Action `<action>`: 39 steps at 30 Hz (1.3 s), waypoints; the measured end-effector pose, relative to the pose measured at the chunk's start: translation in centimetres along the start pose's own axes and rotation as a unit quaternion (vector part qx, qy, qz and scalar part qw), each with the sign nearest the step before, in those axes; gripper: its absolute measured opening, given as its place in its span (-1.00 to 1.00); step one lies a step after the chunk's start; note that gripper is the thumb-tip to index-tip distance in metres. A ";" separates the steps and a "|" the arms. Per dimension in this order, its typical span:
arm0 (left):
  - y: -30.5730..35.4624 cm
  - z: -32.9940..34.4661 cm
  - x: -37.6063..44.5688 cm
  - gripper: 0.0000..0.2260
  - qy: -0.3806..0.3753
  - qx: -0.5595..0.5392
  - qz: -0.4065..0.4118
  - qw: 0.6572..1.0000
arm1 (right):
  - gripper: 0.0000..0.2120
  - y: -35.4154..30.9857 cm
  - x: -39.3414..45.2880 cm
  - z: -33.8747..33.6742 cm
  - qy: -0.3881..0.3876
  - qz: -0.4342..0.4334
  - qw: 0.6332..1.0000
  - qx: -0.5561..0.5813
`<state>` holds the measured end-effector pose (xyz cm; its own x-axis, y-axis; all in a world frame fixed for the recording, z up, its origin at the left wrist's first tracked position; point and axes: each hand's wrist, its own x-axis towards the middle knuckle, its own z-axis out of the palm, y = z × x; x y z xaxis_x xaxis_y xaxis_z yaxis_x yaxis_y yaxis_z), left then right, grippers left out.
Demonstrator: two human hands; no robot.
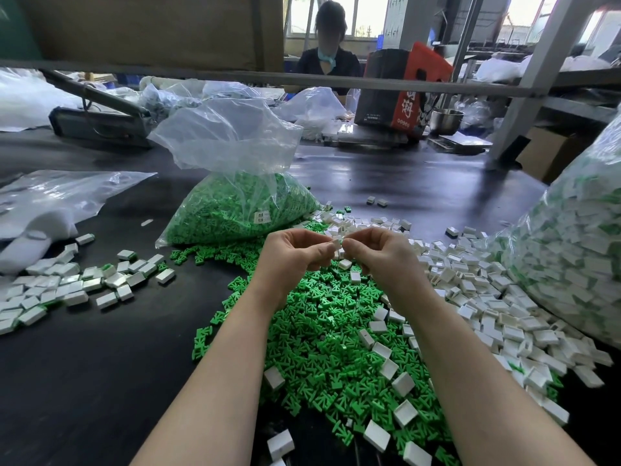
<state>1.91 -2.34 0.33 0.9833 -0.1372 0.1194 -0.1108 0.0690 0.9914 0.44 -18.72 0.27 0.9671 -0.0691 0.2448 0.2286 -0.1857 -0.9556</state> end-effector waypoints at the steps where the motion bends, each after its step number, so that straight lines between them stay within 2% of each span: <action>1: 0.0 0.0 0.0 -0.92 0.000 0.009 0.004 1.000 | -0.95 0.1 0.0 -0.1 -0.017 0.005 0.999 -0.026; 5: -0.1 -0.3 0.1 -0.93 -0.018 0.055 0.014 0.998 | -0.80 0.3 -0.1 -0.3 -0.096 0.018 0.989 -0.110; 8: -0.2 -0.5 0.2 -0.92 -0.047 0.103 0.018 0.993 | -0.78 0.0 -0.1 -0.3 -0.109 0.018 0.992 -0.064; 11: -0.4 -0.5 0.1 -0.82 -0.110 0.135 -0.006 0.985 | -0.78 -0.3 -0.4 -0.3 -0.115 0.031 0.993 -0.017; 15: -0.4 0.0 -0.2 -0.73 -0.161 0.102 -0.026 0.981 | -0.77 -0.2 -0.4 -0.1 -0.126 0.051 0.991 0.015; 20: -0.3 -0.3 -0.4 -0.75 -0.189 0.079 -0.019 0.979 | -0.85 -0.1 -0.6 0.1 -0.142 0.082 0.985 0.054; 24: -0.4 -0.4 -0.3 -0.76 -0.205 0.055 -0.033 0.977 | -0.83 0.1 -0.6 -0.2 -0.163 0.089 0.980 0.072; 31: -1.2 -0.6 0.0 -0.82 -0.216 0.083 -0.059 0.971 | -0.84 0.5 -0.6 -0.3 -0.178 0.071 0.981 0.033; 34: -1.2 -0.4 0.0 -0.83 -0.210 0.091 -0.051 0.972 | -0.84 0.6 -0.7 -0.2 -0.167 0.062 0.983 0.045; 39: -0.8 -0.2 -0.1 -0.76 -0.195 0.022 -0.015 0.980 | -0.86 0.3 -0.8 0.1 -0.161 0.038 0.983 0.076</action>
<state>1.88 -2.17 -0.45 0.8569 -0.5069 0.0934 -0.0976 0.0183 0.9951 -0.21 -18.67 -0.23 0.9613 0.2422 0.1311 0.1453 -0.0416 -0.9885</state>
